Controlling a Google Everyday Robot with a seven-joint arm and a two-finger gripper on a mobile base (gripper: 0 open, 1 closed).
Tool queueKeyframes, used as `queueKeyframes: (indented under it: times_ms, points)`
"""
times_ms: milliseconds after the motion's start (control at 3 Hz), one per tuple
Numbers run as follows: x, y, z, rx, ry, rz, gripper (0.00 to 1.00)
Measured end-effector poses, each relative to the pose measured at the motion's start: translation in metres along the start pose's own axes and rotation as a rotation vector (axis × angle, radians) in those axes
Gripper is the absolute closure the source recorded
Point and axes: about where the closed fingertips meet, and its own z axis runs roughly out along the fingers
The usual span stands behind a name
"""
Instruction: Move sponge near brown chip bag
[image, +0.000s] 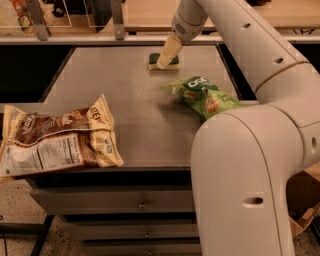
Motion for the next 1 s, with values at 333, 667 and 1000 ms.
queueKeyframes:
  times_ms: [333,667,1000]
  points:
    - [0.003,-0.007,0.021,0.005,0.003,0.08,0.0]
    - [0.004,-0.012,0.04,-0.009,-0.051,0.138,0.0]
    - [-0.001,-0.015,0.054,-0.017,-0.101,0.16,0.0]
